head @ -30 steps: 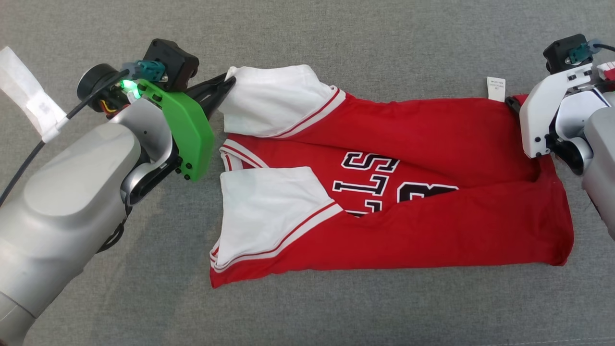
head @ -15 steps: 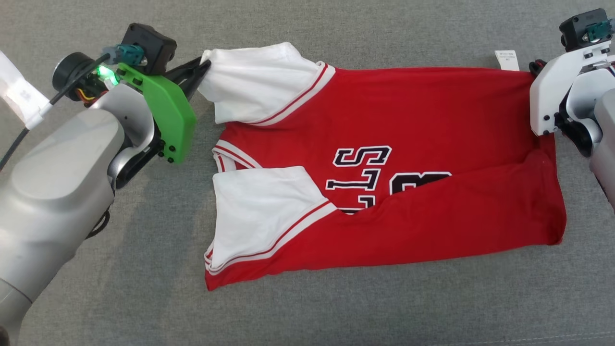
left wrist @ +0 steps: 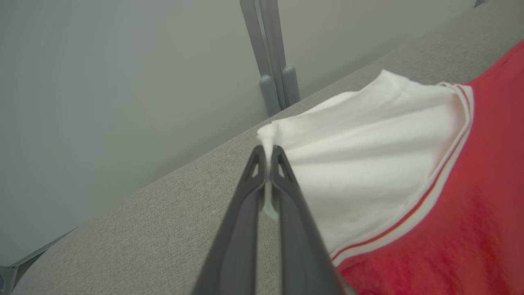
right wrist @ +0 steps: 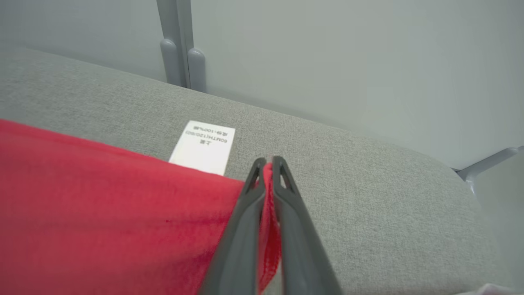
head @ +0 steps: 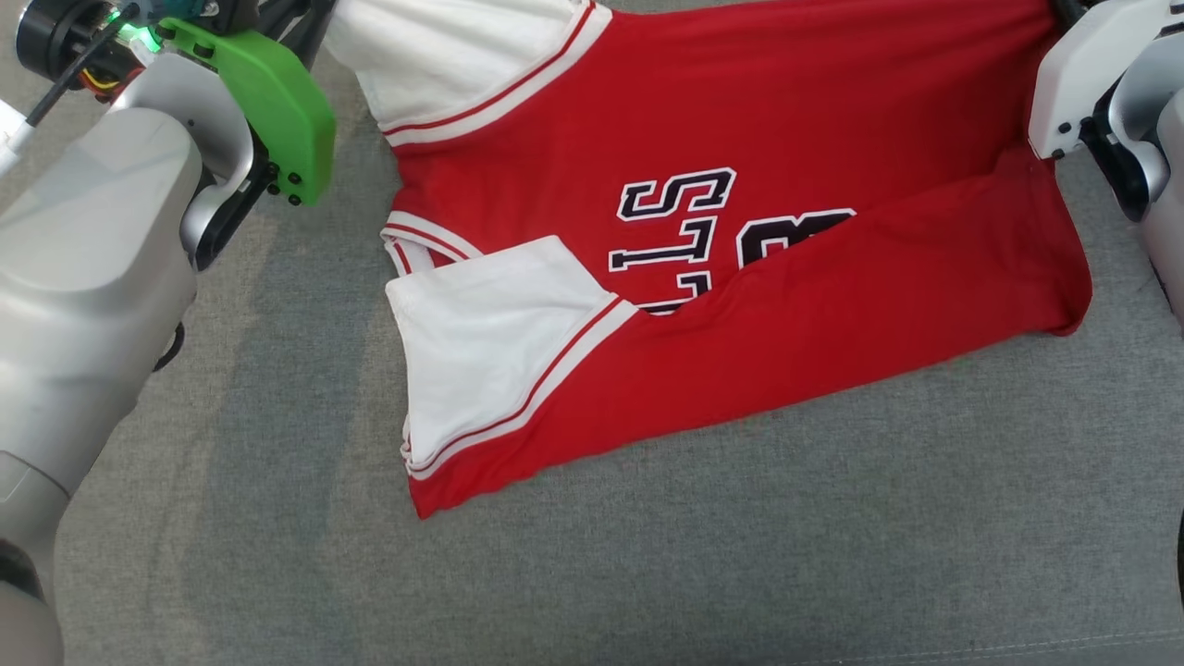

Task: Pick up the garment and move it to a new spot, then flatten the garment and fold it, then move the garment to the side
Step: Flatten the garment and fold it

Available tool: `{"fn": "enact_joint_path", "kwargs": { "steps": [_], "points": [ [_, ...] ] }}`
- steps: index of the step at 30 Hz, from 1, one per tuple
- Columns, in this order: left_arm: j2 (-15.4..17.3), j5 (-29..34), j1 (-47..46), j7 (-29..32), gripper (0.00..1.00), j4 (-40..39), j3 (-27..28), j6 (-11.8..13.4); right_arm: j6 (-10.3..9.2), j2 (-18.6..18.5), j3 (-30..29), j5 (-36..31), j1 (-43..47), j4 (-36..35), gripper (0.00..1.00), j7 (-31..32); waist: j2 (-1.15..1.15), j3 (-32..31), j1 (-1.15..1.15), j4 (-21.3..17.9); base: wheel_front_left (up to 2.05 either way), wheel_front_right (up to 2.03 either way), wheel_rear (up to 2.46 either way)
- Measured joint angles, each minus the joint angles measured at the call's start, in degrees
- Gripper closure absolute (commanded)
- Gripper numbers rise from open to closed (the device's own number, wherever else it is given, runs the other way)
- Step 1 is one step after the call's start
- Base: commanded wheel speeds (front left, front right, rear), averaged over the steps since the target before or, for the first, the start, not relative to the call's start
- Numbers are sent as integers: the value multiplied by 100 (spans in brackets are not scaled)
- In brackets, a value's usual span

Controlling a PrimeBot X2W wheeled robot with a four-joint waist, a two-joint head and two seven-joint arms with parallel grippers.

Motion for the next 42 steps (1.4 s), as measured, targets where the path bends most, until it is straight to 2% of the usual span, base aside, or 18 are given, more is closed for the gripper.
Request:
{"fn": "enact_joint_path", "kwargs": {
  "steps": [5,9,14,20,26,34,38,42],
  "points": [
    [-176,10,1,-255,100,299,-75,-62,0,149,-127,-78,-6,311,100,-474,0,-76,0,17,0,0,0],
    [-164,-2,225,-359,100,321,-191,-138,0,164,-209,-1,169,402,100,-760,0,-223,0,35,0,0,0],
    [98,110,497,-555,100,33,-424,-164,0,172,-308,285,611,371,100,-926,0,-471,0,57,0,0,0],
    [445,5,1011,-519,100,-625,-499,-155,0,130,-442,600,1136,189,100,-1042,0,-776,-1,83,0,0,0],
    [961,9,1630,-149,100,-1760,-660,102,0,92,-438,846,1777,-43,100,-1070,0,-1104,0,117,0,0,0],
    [1634,166,2532,704,100,-3387,-840,455,0,-23,-349,1101,2430,-207,100,-1023,0,-1476,0,162,0,0,0],
    [1863,146,2877,1122,100,-3918,-865,501,0,-53,-235,1241,2660,-292,100,-771,0,-1608,-1,171,0,0,0],
    [1944,93,3179,1367,100,-4244,-882,543,0,-53,-62,1418,2902,-424,100,-402,0,-1694,0,156,0,0,0]
  ]
}}
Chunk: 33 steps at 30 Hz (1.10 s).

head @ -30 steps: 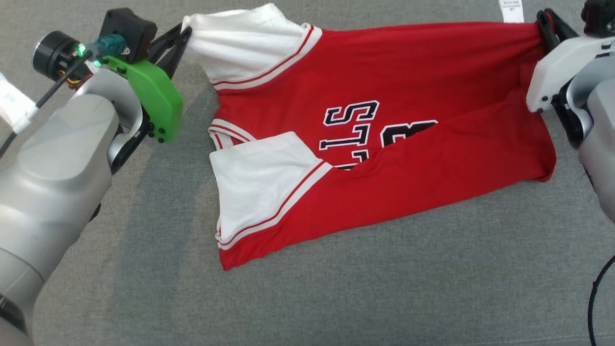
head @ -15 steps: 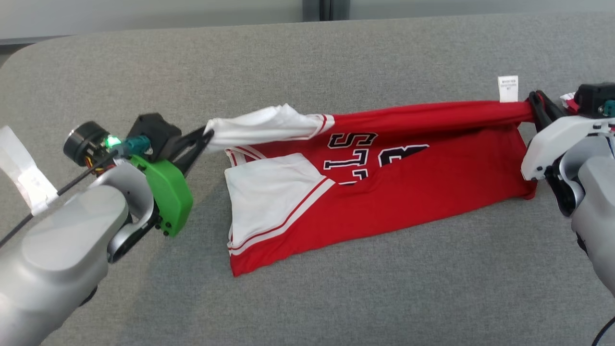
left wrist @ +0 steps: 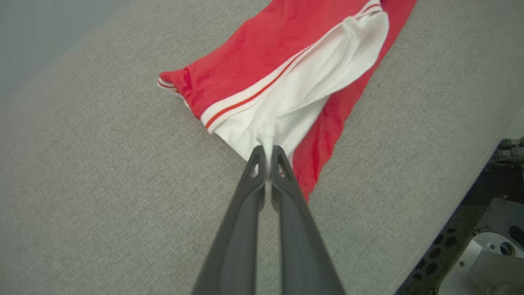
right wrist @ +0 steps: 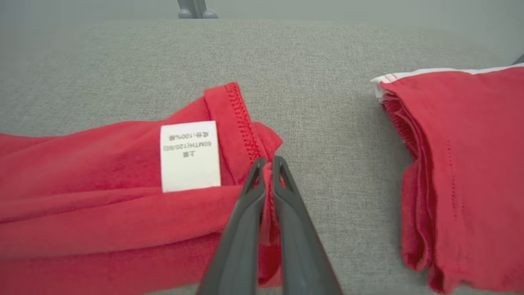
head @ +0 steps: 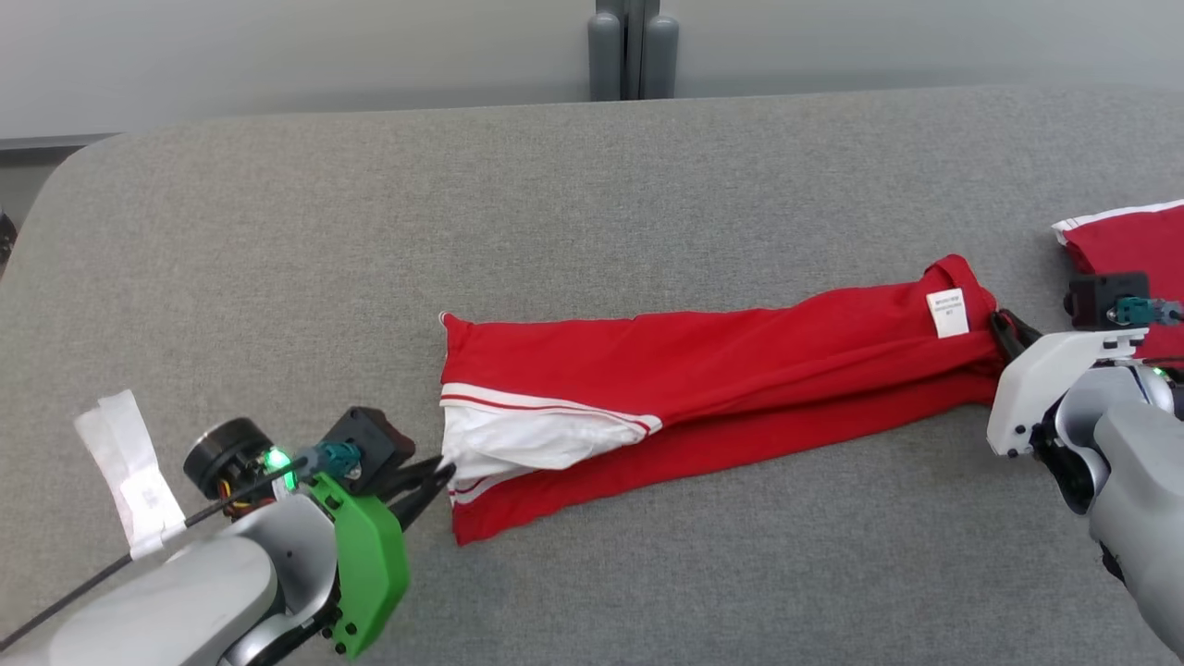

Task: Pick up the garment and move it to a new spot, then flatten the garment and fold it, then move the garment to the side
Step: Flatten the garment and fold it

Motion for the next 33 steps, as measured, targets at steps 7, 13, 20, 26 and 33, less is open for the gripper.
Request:
{"fn": "enact_joint_path", "kwargs": {
  "steps": [7,13,20,26,33],
  "points": [
    [-36,-12,324,183,100,-81,-14,31,0,-63,134,108,84,-81,100,252,0,-22,0,-104,0,0,0],
    [-133,23,474,252,61,70,-18,25,0,-40,188,191,114,-19,1,495,0,-10,0,-185,0,0,0],
    [-245,36,564,79,0,281,35,119,-1,-135,191,250,171,22,0,643,0,-110,0,-229,0,0,0],
    [-376,-200,642,-488,0,358,479,485,-1,-163,7,247,20,-77,0,156,0,-278,0,-267,0,0,0],
    [-708,-620,936,-1964,0,526,1472,1198,-1,-38,-174,180,99,-709,0,-535,0,-486,0,-312,0,0,0]
  ]
}}
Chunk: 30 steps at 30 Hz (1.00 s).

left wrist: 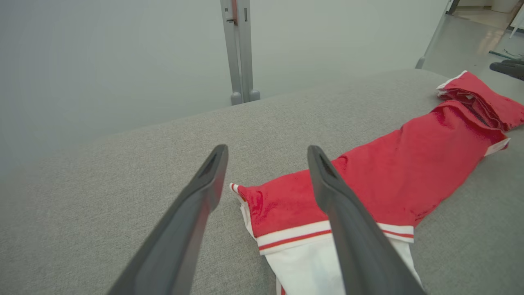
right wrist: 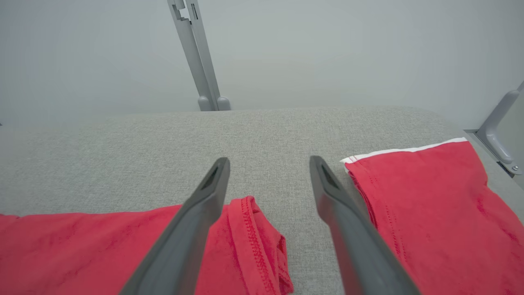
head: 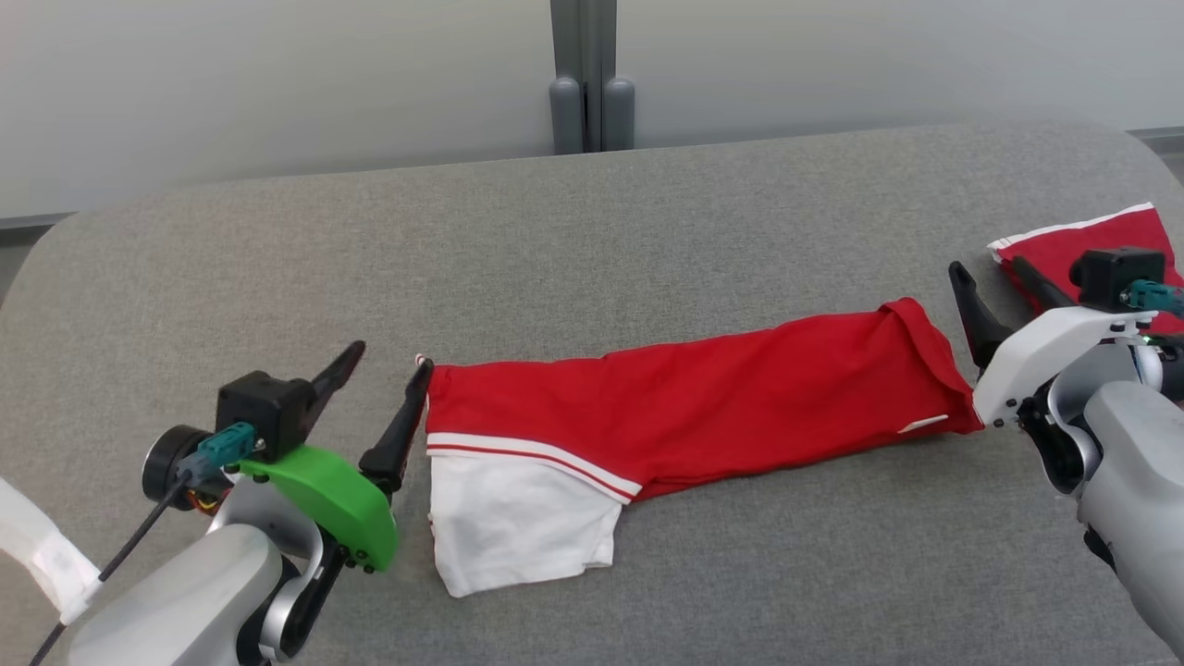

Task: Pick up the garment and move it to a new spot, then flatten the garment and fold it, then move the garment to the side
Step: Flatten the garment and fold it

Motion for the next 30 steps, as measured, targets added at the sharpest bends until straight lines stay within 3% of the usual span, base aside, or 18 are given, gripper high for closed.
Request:
{"fn": "enact_joint_path", "kwargs": {
  "steps": [3,6,9,14,17,22,26,30],
  "points": [
    [-123,-83,219,-335,0,60,380,144,0,23,-231,-172,175,-330,0,-130,0,-77,0,-24,0,0,0],
    [-381,-133,520,-417,0,56,1177,278,-2,85,-679,-469,482,-818,0,-152,0,-149,0,-38,0,0,0],
    [-755,528,919,-444,0,-183,2192,268,-2,244,-1217,-1004,922,-1484,0,-156,0,-196,0,-37,0,0,0],
    [-1653,1526,1950,-443,0,-533,3500,-158,-2,750,-2043,-1760,1857,-2346,0,-156,0,-269,0,-28,0,0,0],
    [-2220,2168,2476,-443,0,-679,4110,-545,-2,1081,-2429,-2154,2321,-2716,0,-156,0,-304,0,-19,0,0,0],
    [-2904,2877,3158,-452,0,-437,4674,-1121,-3,1472,-2773,-2565,2781,-3023,0,-156,0,-379,0,4,0,0,0],
    [-3175,3270,3388,-452,0,-356,5133,-1443,-2,1650,-2915,-2739,2990,-3155,0,-156,0,-404,0,60,0,0,0],
    [-3286,3522,3435,-453,0,-276,5254,-1674,-2,1663,-3076,-2856,3053,-3150,0,-157,0,-363,0,154,0,0,0]
  ]
}}
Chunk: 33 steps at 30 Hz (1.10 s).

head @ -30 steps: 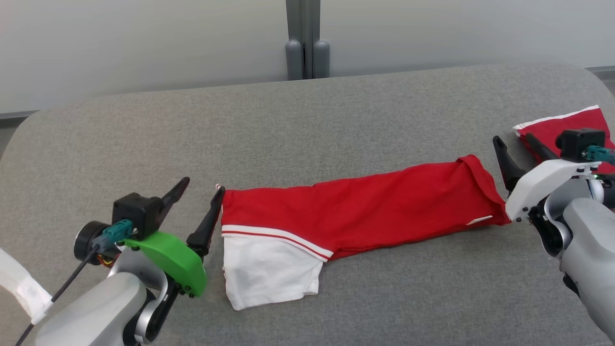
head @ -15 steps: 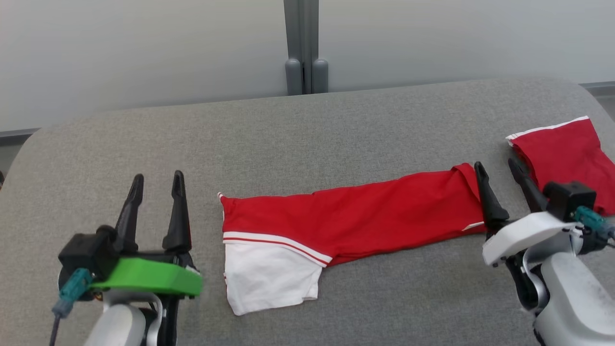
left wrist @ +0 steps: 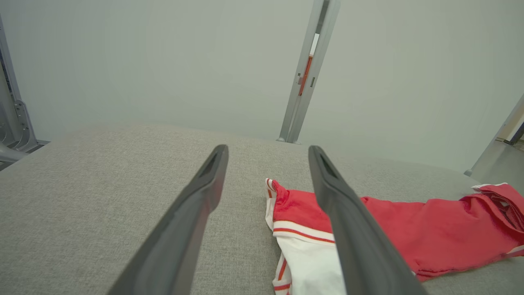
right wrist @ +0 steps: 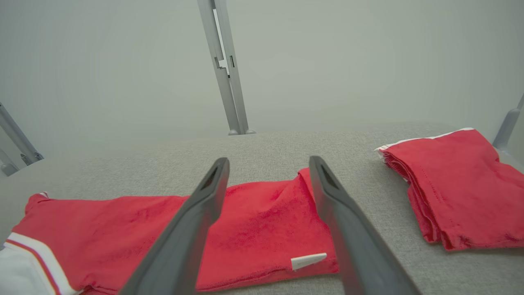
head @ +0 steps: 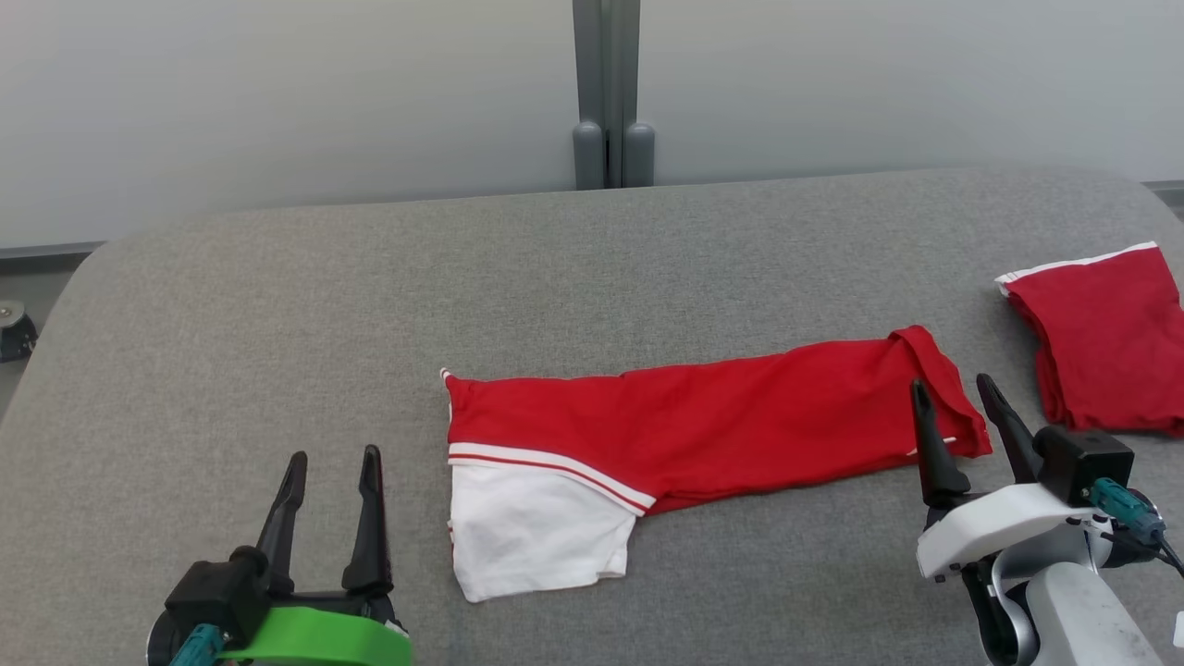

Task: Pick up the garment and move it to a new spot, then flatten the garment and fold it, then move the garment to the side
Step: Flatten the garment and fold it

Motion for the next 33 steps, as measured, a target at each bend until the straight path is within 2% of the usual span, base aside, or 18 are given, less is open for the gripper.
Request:
{"fn": "enact_joint_path", "kwargs": {
  "steps": [9,22,33],
  "points": [
    [-45,176,-280,1,0,176,-200,-212,0,-14,-643,-332,-541,910,0,236,0,377,0,231,0,0,0],
    [-52,89,-617,1,0,468,-469,-247,0,-170,-2082,-1207,-1510,2777,0,230,0,962,0,829,0,0,0],
    [-52,86,-732,1,0,539,-670,-250,0,-203,-2504,-1305,-2103,3755,0,119,0,1188,0,977,0,0,0]
  ]
}}
